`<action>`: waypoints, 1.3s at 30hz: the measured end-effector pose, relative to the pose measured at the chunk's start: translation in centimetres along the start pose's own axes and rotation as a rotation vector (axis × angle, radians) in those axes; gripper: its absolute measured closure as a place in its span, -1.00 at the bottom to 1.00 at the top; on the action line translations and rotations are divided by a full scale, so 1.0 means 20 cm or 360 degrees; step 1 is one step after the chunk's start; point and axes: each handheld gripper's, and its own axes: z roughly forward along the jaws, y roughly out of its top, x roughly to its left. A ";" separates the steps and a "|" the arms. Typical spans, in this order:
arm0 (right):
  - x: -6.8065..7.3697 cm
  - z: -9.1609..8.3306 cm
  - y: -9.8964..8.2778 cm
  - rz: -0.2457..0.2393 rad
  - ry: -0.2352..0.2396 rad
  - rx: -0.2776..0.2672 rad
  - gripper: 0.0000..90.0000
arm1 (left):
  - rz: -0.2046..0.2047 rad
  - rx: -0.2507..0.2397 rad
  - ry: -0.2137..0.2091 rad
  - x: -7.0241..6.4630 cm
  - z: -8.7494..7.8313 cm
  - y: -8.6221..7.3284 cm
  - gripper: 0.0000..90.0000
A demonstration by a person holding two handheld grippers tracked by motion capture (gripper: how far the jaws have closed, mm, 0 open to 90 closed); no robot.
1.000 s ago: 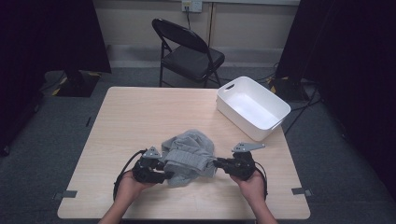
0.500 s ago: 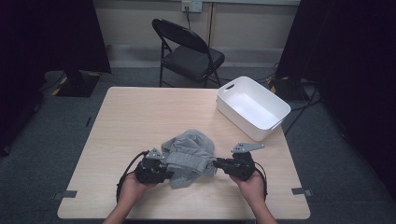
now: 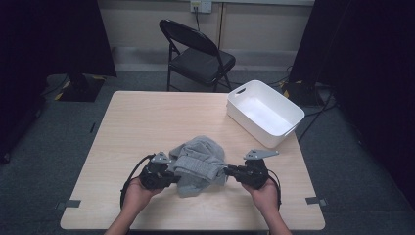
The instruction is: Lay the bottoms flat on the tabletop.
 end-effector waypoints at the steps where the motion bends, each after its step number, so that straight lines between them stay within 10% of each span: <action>1: 0.00 0.00 0.00 0.0002 0.0000 -0.0002 0.81 | 0.0006 0.0004 -0.0008 0.00 -0.01 0.01 0.87; 39: -0.05 -0.07 0.00 0.0066 0.0012 -0.0075 0.81 | 0.0130 -0.0094 0.0016 -0.06 -0.24 0.32 0.90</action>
